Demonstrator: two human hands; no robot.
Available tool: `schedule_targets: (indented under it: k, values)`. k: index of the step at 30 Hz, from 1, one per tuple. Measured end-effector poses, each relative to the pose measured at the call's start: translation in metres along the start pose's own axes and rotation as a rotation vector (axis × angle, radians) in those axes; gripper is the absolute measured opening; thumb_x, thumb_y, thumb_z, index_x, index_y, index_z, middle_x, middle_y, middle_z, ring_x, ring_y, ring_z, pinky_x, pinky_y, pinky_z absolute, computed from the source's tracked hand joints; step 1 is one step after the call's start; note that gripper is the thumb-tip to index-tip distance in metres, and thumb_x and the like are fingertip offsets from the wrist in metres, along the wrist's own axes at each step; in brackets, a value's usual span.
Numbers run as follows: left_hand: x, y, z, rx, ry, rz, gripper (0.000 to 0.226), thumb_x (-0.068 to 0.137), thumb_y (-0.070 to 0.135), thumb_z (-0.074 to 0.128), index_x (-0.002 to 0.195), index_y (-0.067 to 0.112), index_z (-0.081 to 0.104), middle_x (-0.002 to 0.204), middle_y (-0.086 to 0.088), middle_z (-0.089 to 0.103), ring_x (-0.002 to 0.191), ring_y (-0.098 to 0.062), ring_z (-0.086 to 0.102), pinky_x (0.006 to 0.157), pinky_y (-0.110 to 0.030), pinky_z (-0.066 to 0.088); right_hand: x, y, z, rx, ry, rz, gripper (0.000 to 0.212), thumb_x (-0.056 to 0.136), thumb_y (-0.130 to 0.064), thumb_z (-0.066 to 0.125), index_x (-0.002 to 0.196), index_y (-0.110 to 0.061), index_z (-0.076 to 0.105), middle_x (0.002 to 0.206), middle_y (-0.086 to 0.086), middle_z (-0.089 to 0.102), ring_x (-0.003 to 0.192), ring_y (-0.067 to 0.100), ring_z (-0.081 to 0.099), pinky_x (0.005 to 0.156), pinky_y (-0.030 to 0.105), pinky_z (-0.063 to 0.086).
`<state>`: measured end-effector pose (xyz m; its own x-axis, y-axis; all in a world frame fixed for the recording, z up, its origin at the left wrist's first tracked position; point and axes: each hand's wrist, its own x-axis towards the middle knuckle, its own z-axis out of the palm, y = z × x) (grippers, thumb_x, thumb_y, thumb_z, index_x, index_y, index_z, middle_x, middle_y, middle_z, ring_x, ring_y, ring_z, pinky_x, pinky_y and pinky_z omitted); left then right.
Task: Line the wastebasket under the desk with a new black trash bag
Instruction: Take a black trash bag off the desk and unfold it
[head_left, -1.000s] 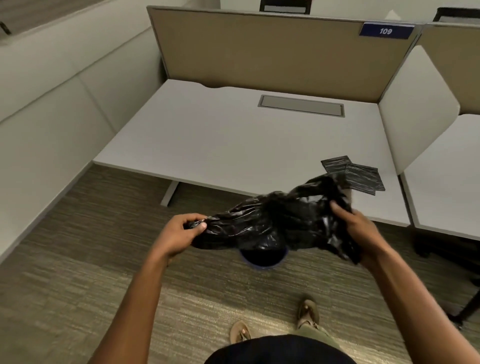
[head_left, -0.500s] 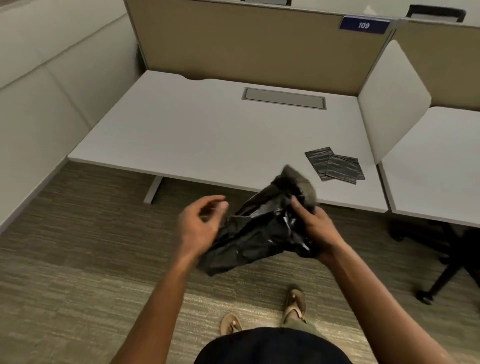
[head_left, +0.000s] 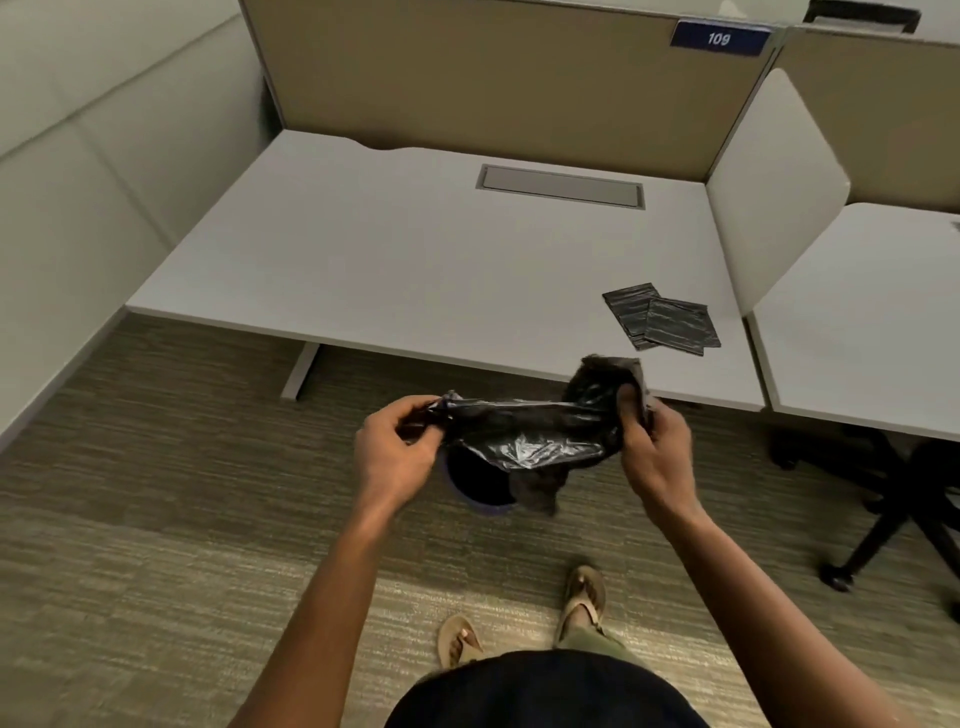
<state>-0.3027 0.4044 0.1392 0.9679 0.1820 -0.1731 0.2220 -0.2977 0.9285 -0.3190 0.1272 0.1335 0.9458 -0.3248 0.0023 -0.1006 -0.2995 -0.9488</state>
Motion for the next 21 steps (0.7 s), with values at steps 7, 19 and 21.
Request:
schedule_targets:
  k: [7, 19, 21]
  values:
    - [-0.023, -0.042, -0.008, 0.153, 0.043, -0.013, 0.081, 0.086, -0.011, 0.06, 0.14, 0.048, 0.051, 0.142, 0.004, 0.053, 0.12, -0.018, 0.059, 0.087, -0.044, 0.062, -0.022, 0.041, -0.008, 0.186, 0.071, 0.232, 0.015, 0.098, -0.007, 0.064, 0.098, -0.017, 0.075, 0.094, 0.014, 0.078, 0.074, 0.024, 0.071, 0.054, 0.023, 0.056]
    - [-0.031, -0.004, 0.042, 0.422, -0.521, 0.042, 0.092, 0.067, 0.056, 0.088, 0.148, 0.038, 0.049, 0.142, 0.007, 0.064, 0.134, -0.014, 0.054, 0.115, -0.038, 0.04, -0.007, 0.004, 0.04, 0.153, -0.427, 0.189, 0.052, 0.064, -0.07, 0.084, 0.089, -0.026, 0.08, 0.088, 0.004, 0.083, 0.08, 0.015, 0.079, 0.063, 0.022, 0.057]
    - [-0.023, -0.01, 0.035, 0.348, -0.506, -0.031, 0.082, 0.068, 0.037, 0.093, 0.142, 0.03, 0.058, 0.134, 0.006, 0.069, 0.124, -0.009, 0.06, 0.108, -0.03, 0.045, 0.007, 0.003, 0.029, 0.149, -0.495, 0.164, 0.054, 0.062, -0.067, 0.087, 0.094, -0.025, 0.08, 0.095, 0.003, 0.083, 0.086, 0.014, 0.078, 0.067, 0.02, 0.057]
